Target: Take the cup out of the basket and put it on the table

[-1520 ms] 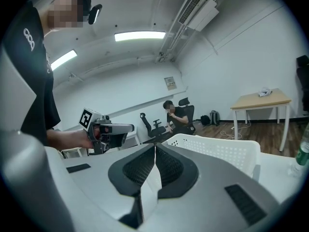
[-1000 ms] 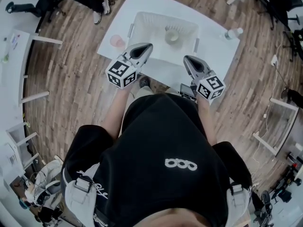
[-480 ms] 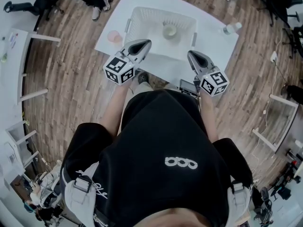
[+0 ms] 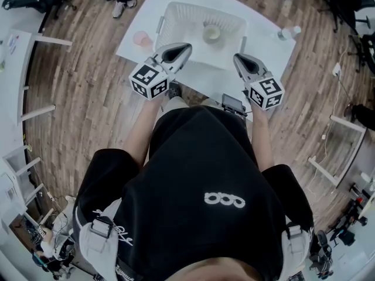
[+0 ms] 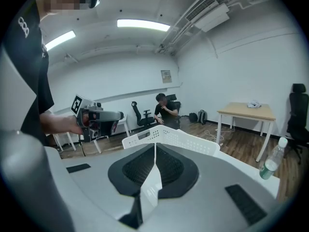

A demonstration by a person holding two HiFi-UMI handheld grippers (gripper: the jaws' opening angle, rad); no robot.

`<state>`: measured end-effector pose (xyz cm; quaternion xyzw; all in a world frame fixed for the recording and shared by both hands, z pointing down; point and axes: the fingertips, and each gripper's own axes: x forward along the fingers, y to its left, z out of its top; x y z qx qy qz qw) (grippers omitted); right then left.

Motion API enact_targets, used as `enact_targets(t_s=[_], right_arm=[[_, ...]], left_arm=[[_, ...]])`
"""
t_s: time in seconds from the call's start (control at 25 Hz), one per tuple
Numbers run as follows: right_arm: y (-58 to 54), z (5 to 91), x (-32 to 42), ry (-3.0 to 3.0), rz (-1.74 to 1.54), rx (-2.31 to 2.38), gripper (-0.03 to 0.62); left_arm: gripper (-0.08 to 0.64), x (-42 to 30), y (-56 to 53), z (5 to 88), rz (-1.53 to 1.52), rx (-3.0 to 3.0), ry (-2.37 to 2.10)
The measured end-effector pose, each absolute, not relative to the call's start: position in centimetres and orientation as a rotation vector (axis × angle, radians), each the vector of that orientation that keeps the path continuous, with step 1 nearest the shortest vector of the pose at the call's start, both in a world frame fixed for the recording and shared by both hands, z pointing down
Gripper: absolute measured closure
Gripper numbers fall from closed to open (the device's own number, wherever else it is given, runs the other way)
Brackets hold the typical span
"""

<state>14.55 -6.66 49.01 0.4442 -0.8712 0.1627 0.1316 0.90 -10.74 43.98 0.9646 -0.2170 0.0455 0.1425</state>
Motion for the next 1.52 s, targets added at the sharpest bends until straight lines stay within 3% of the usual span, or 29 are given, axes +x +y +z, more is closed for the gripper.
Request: enact_targets(t_s=[1.52], right_arm=[[-19.4, 64.9, 7.5, -2.006, 0.241, 0.718, 0.563]], left_arm=[[0.551, -5.0, -10.8, 47.7, 0.115, 2.663, -0.758]])
